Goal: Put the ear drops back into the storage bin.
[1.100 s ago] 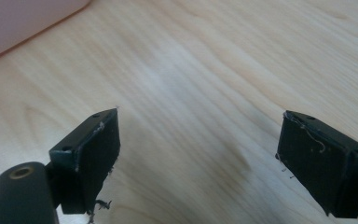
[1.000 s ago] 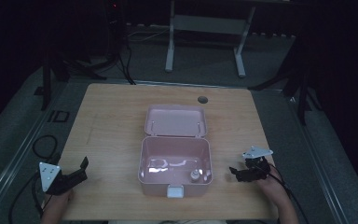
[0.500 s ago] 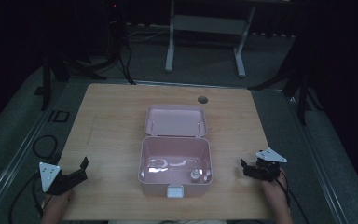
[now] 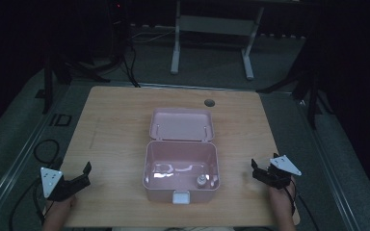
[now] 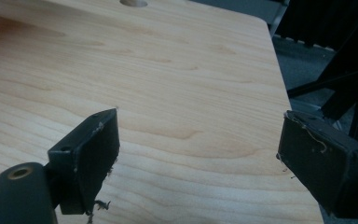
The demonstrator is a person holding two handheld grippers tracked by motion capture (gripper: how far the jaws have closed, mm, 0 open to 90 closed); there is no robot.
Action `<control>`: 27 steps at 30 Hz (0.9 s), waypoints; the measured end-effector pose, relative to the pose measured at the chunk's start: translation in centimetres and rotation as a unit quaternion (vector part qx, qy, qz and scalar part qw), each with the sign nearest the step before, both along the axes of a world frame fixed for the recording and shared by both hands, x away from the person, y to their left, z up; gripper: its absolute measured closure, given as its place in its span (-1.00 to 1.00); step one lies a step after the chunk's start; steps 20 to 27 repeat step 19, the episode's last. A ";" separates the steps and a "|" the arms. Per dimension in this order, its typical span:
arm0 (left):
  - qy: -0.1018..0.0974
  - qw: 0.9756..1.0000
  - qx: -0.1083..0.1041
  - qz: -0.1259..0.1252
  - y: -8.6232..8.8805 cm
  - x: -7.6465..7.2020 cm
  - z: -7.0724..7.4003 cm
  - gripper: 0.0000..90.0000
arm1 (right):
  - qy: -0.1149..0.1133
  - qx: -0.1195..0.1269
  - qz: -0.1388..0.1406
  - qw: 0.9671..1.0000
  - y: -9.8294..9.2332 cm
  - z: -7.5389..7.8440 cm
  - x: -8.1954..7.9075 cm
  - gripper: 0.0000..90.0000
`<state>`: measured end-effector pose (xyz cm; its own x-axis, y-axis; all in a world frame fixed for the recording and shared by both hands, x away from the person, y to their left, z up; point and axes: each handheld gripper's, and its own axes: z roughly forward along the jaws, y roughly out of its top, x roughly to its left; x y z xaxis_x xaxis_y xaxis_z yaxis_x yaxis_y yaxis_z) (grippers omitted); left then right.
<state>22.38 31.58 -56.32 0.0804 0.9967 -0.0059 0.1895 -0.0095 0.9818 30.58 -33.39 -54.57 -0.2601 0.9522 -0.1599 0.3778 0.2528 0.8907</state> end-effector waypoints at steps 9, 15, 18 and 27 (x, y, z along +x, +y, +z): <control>0.000 1.000 -0.001 0.001 0.0 0.0 0.0 -0.96 | -0.040 0.030 0.009 0.999 -0.5 0.3 -0.3 -0.73; 0.000 1.000 -0.001 0.001 0.0 0.0 0.0 -0.96 | -0.050 0.047 -0.002 0.998 -0.8 0.4 -0.1 -0.73; 0.001 1.000 -0.002 0.001 0.0 0.0 0.0 -0.96 | -0.045 0.038 0.000 0.998 -0.7 0.3 -0.1 -0.73; 0.001 1.000 -0.002 0.001 0.0 0.0 0.0 -0.96 | -0.043 0.034 0.001 0.999 -0.6 0.2 -0.1 -0.73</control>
